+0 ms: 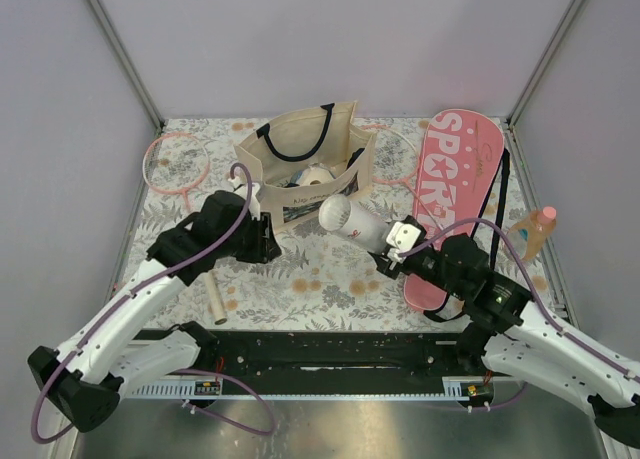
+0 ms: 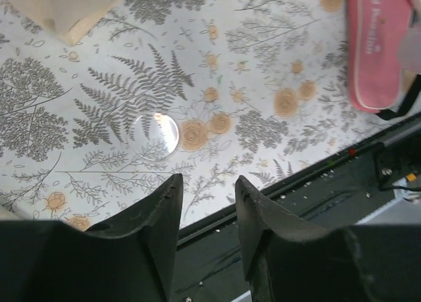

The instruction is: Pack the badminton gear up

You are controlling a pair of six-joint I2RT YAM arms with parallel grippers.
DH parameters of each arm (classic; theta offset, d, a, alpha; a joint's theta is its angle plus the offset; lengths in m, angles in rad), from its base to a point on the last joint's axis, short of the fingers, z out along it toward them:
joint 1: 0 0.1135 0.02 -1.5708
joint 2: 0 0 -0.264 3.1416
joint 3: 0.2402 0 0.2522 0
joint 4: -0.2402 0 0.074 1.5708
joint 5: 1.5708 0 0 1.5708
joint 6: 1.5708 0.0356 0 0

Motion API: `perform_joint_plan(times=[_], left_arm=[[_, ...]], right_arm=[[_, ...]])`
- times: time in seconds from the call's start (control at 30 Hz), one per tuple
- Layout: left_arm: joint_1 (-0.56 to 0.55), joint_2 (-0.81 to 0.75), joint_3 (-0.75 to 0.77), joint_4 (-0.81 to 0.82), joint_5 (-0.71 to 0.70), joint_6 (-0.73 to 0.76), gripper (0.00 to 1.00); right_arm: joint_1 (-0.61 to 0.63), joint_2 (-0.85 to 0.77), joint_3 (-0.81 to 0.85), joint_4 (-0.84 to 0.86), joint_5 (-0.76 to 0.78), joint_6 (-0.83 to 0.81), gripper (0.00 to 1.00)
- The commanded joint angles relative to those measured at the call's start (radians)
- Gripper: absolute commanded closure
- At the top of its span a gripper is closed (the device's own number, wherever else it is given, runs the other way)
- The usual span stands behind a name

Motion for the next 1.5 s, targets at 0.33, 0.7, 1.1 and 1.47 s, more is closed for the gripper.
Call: perform_joint_plan(times=[0.33,0.7,1.1,1.47], left_arm=[[-0.037,0.294,-0.185,0.341,-0.152,-0.011,0.62],[-0.118,0.512,-0.188,0.397,-0.161,-0.034,0.62],[-0.150,0.598,-0.220,0.433,-0.152,-0.057,0.66],[-0.164,0.545,-0.268,0.427,-0.147,-0.094,0.96]], right_arm=[[0.010,-0.084,-0.009,0.129,0.106,0.024,0.35],[0.010,-0.104,-0.021,0.126,0.140,-0.008,0.34],[0.010,-0.113,-0.035,0.144,0.154,-0.005,0.34],[0.010,-0.125,-0.040,0.149,0.154,0.012,0.34]])
